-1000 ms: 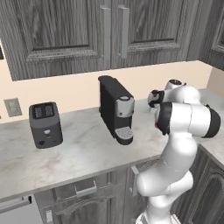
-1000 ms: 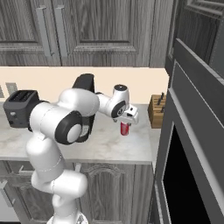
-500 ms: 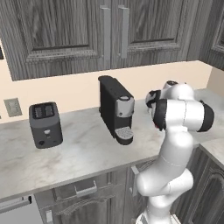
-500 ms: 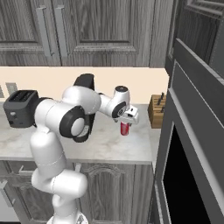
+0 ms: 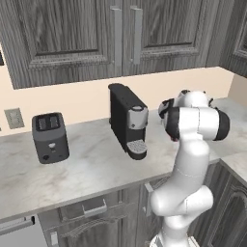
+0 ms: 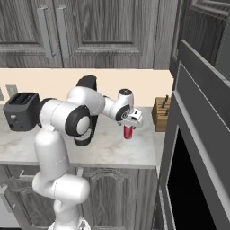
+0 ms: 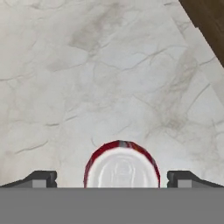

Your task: Four empty soda cans are scattered around the kitchen. Gather all the cans and cluster them next to the stove for recycling.

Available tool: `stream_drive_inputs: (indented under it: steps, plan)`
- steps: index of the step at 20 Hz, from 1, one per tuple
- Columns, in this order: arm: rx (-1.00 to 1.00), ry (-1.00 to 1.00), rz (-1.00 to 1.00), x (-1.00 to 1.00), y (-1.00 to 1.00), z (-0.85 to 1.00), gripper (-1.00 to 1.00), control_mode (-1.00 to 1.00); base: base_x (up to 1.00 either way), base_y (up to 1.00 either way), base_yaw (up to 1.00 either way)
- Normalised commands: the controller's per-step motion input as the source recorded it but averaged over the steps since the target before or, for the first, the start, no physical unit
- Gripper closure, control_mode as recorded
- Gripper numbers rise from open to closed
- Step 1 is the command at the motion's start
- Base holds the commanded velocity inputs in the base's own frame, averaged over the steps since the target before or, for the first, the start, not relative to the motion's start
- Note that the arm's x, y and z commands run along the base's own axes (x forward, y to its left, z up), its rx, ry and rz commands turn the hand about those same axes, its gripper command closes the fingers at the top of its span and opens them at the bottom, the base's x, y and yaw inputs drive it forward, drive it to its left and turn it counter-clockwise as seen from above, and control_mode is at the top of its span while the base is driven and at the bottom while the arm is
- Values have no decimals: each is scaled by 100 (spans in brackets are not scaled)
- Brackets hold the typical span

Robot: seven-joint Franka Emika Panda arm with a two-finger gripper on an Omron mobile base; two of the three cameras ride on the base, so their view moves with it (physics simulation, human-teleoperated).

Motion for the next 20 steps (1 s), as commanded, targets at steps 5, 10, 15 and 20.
stream_drive_inputs:
  steps: [5, 10, 15, 20]
  plan:
    - [0, 0, 0, 14, -7, -13, -100, -100, 0, 0, 0]
    - [0, 3, -1, -6, -13, -20, 100, -100, 0, 0, 0]
    - [1, 3, -3, -21, -1, -2, 100, -100, 0, 0, 0]
    - [0, 1, 0, -18, 23, 19, 100, -100, 0, 0, 0]
